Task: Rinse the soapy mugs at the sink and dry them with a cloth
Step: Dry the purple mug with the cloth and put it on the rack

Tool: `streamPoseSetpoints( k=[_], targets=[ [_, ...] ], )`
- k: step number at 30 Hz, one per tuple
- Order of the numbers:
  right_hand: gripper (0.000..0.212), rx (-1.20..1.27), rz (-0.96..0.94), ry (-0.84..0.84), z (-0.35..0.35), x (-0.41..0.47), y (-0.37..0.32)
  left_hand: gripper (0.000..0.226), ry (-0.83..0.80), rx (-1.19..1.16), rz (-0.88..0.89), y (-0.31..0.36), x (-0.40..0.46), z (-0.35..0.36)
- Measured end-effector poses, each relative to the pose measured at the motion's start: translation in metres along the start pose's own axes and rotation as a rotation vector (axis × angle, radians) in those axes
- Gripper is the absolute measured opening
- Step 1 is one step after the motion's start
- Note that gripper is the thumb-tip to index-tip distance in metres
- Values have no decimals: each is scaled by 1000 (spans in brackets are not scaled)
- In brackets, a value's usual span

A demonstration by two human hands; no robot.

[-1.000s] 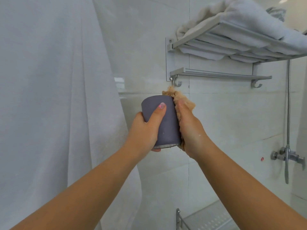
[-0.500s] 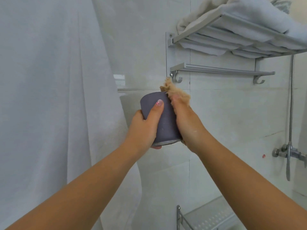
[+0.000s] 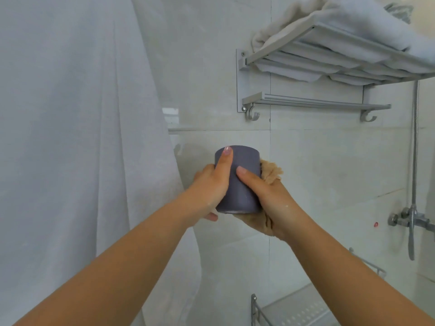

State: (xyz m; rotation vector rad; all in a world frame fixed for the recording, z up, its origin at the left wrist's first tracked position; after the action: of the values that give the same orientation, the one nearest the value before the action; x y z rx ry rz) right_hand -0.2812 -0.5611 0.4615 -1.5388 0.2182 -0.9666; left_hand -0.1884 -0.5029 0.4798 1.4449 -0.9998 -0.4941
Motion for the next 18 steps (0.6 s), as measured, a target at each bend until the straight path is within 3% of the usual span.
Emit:
streamPoseSetpoints(
  k=[3,5,7,10,15,18],
  targets=[
    [55,108,92,-43,-12,1,7,44,133,21,141,10,6,-22],
    [47,164,120,-63,-17,0,11,41,113,-247,-24,-7,13,-29],
    [38,211,158,-71,-20,-2,15,44,-20,-481,-226,-25,14,-19],
    [38,272,230,-63,-25,-3,24,38,-30,-507,-261,-39,20,-16],
    [76,252,285,-60,-25,-5,33,38,-81,-599,-248,-39,20,3],
    [41,172,238,52,-34,0,32,31,-13,-644,-133,-29,20,7]
  ],
)
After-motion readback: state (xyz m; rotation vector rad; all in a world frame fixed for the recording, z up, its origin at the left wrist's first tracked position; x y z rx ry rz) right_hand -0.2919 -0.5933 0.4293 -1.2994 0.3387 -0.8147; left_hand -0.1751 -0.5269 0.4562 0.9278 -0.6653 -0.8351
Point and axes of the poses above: each hand's wrist, its own x-axis towards the middle knuckle, its own z-axis out of the palm, y = z × x, the point moved 8 cm from there along x, towards the middle knuckle, and after that the axes turned 13 degrees about -x, right-handed, at the moved point
